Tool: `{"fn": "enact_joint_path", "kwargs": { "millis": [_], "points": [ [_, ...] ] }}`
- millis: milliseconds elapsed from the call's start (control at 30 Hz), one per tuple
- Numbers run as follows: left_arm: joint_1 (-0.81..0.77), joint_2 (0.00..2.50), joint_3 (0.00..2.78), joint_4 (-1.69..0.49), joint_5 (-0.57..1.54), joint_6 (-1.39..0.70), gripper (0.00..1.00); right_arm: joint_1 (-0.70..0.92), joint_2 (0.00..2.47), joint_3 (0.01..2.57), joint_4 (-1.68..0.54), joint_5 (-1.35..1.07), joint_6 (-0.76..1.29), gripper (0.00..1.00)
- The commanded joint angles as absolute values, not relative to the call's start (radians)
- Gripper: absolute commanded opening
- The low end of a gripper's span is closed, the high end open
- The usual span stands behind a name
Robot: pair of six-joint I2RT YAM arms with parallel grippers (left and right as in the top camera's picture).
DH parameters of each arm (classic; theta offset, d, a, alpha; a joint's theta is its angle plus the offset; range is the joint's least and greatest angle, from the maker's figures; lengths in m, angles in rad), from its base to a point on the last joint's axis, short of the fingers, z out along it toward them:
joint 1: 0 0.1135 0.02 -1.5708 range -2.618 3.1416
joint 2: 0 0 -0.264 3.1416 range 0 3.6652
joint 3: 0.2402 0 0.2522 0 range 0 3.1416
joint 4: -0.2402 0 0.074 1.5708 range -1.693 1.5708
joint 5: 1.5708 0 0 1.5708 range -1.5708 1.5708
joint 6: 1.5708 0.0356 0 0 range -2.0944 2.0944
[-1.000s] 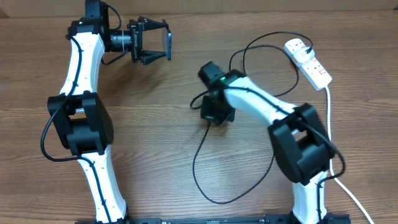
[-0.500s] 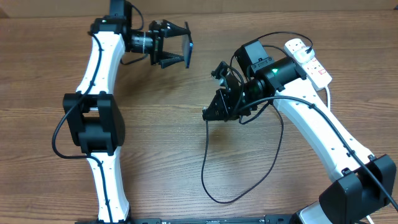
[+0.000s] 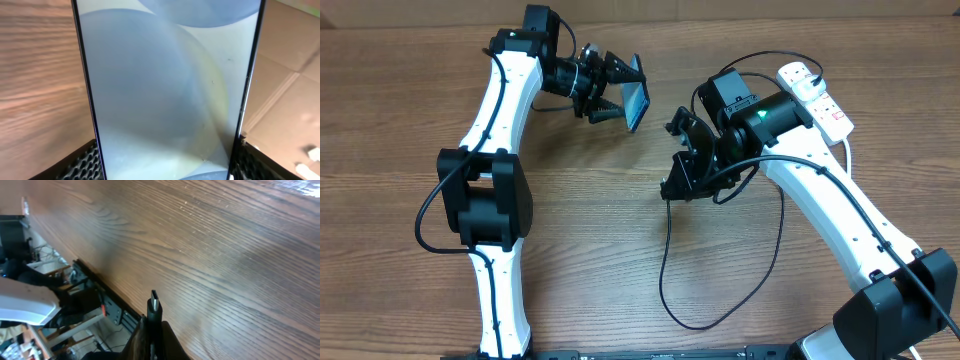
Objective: Plug charger to phone and switch on socket
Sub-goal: 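Lift the plug with the right gripper toward the phone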
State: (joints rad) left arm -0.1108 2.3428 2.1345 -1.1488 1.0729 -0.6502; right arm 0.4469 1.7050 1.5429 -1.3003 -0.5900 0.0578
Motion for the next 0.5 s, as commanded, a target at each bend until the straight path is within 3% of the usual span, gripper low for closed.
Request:
{"fn": "enact_joint_path", "kwargs": {
  "millis": [0,200,400,433,467],
  "points": [
    [-0.113,2.344,2.164,-1.161,1.005,-0.584,0.70,0.449,1.685,1.562,-1.285,-0.414,0.143,0.04],
    [-0.113,2.344,2.164,-1.177,0.976,-0.578,0.70,0.454,1.727,1.531,-1.206,-0.046,0.441,0.04],
    [-0.113,2.344,2.164,-1.227,0.975,-0.516,0.70,0.457,1.811,1.365,-1.015,-0.014,0.502,0.04],
    [-0.113,2.344,2.165,-1.232,0.975,-0.513,0.70,0.457,1.814,1.355,-1.002,-0.022,0.502,0.08],
    [-0.113,2.344,2.164,-1.244,0.975,-0.500,0.70,0.457,1.819,1.345,-0.983,-0.040,0.501,0.28]
  ]
}}
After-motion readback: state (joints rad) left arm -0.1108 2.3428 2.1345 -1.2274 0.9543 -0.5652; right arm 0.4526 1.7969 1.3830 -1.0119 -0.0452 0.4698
